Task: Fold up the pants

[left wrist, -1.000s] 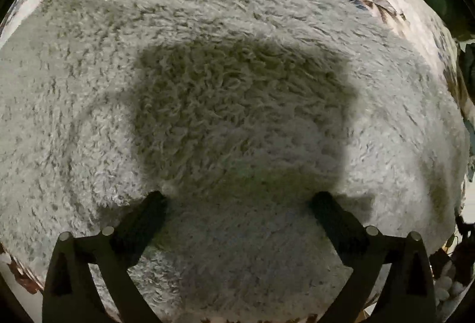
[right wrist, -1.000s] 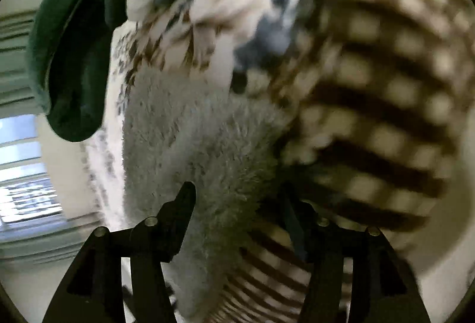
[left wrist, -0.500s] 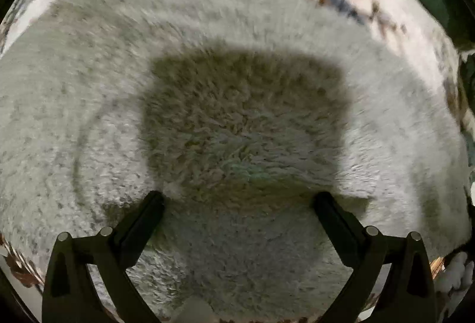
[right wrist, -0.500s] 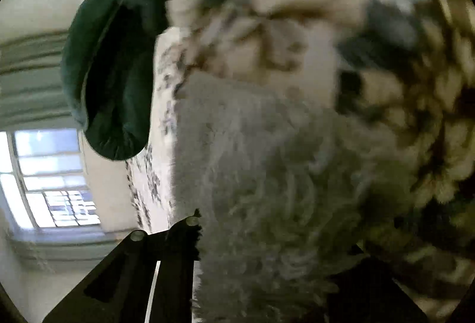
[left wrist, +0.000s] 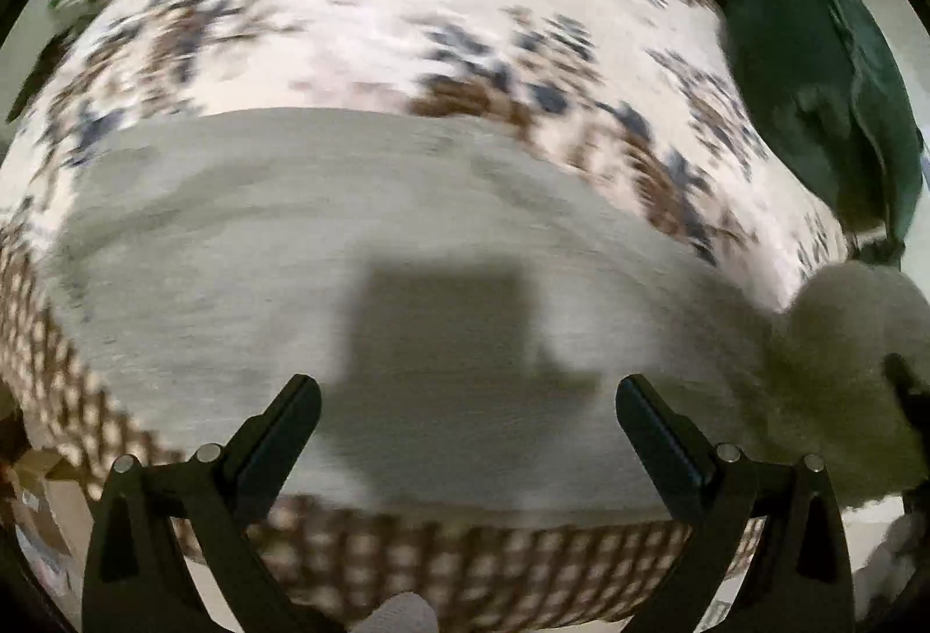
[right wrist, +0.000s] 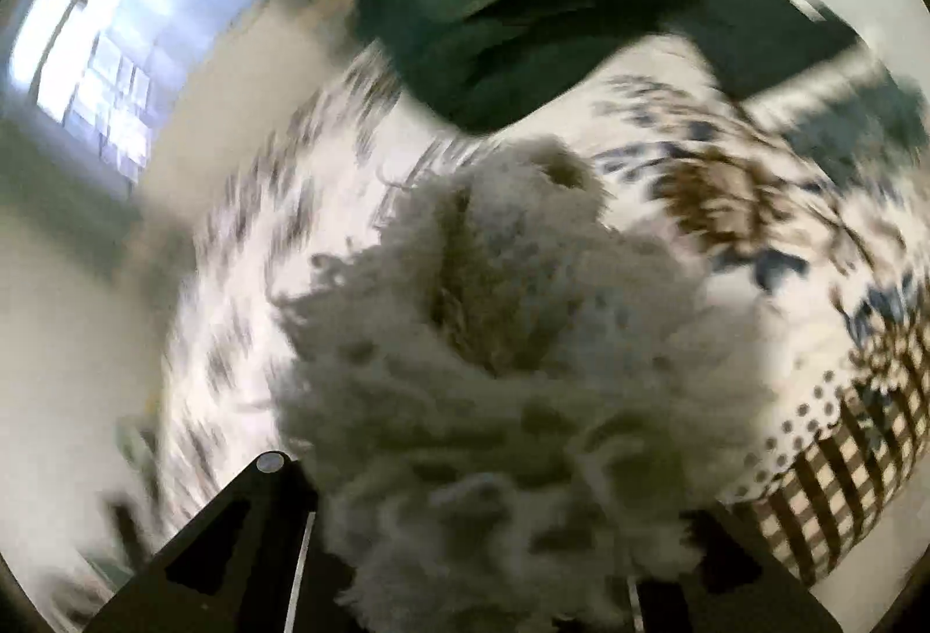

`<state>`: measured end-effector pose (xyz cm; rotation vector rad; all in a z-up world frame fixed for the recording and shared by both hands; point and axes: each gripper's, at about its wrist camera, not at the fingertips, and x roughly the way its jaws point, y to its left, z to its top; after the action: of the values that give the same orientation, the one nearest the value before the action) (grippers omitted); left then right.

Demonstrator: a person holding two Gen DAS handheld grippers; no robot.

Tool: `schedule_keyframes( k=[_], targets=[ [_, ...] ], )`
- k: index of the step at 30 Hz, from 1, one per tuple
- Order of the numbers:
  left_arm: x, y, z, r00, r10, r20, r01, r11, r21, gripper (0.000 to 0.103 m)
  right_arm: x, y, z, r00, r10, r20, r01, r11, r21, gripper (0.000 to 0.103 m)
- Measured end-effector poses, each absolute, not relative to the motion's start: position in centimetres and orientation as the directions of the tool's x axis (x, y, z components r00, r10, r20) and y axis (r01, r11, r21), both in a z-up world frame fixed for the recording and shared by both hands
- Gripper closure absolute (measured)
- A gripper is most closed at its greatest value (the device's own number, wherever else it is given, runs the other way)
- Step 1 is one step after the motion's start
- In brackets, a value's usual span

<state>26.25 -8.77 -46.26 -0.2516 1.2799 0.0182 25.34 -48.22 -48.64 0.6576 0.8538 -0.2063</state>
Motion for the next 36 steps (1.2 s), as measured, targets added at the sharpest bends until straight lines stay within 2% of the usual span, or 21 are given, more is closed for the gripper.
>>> schedule_keyframes(
  k=[3,6,9,11,13,16,17,19,22,25,30,36],
  targets=[
    [24.1,-3.5,-46.4,0.303,-0.049,-0.952,-0.195,0.974,-0.112,0.0,28.3,-38.4,-51.1,0.542,0.055,-0.838,0.336,0.901,0.276,0.087],
    [22.4,1.0,-47.8,0.268,0.016,-0.963,-0.26,0.964,-0.056,0.0,30.0,-29.2,-56.3,0.443,0.034,-0.896,0.224,0.963,0.147,0.086],
    [20.3,5.0,-49.3,0.233,0.037,-0.972,-0.343,0.938,-0.046,0.0,31.4,-21.6,-61.6,0.272,0.027,-0.962,0.111,0.992,0.059,0.079],
    [19.2,7.0,-49.7,0.224,0.046,-0.974,-0.384,0.922,-0.045,0.0,31.7,-17.9,-63.0,0.173,0.108,-0.979,0.028,0.993,0.114,0.051],
    [18.4,8.7,-50.1,0.213,0.05,-0.976,-0.423,0.905,-0.046,0.0,31.1,-15.7,-61.4,0.176,0.195,-0.965,-0.04,0.981,0.191,0.035],
    [17.8,10.4,-50.1,0.212,0.032,-0.977,-0.477,0.876,-0.075,0.0,30.2,-14.8,-57.8,0.164,0.408,-0.898,-0.122,0.912,0.392,0.033],
    [17.9,10.7,-49.9,0.217,0.021,-0.976,-0.487,0.869,-0.09,0.0,30.2,-15.6,-57.1,0.163,0.455,-0.875,-0.104,0.89,0.444,0.03],
    [18.5,10.4,-49.5,0.24,-0.016,-0.971,-0.496,0.857,-0.136,0.0,30.8,-19.2,-56.1,0.192,0.463,-0.865,0.009,0.881,0.473,0.027],
    [20.2,8.5,-48.8,0.262,-0.098,-0.96,-0.45,0.868,-0.211,0.0,31.5,-26.7,-57.3,0.186,0.347,-0.919,0.284,0.877,0.388,0.027],
    [23.0,4.5,-47.6,0.291,-0.193,-0.937,-0.351,0.89,-0.292,0.0,30.0,-34.4,-58.8,0.198,0.301,-0.933,0.508,0.782,0.36,0.027],
    [28.8,-3.9,-47.1,0.284,-0.349,-0.893,-0.181,0.895,-0.408,0.0,29.5,-41.8,-60.6,0.188,0.217,-0.958,0.594,0.751,0.287,0.027],
    [35.9,-12.9,-51.9,0.159,-0.315,-0.936,-0.02,0.946,-0.322,0.0,30.5,-47.3,-64.5,0.224,0.25,-0.942,0.667,0.666,0.335,0.027]
  ],
)
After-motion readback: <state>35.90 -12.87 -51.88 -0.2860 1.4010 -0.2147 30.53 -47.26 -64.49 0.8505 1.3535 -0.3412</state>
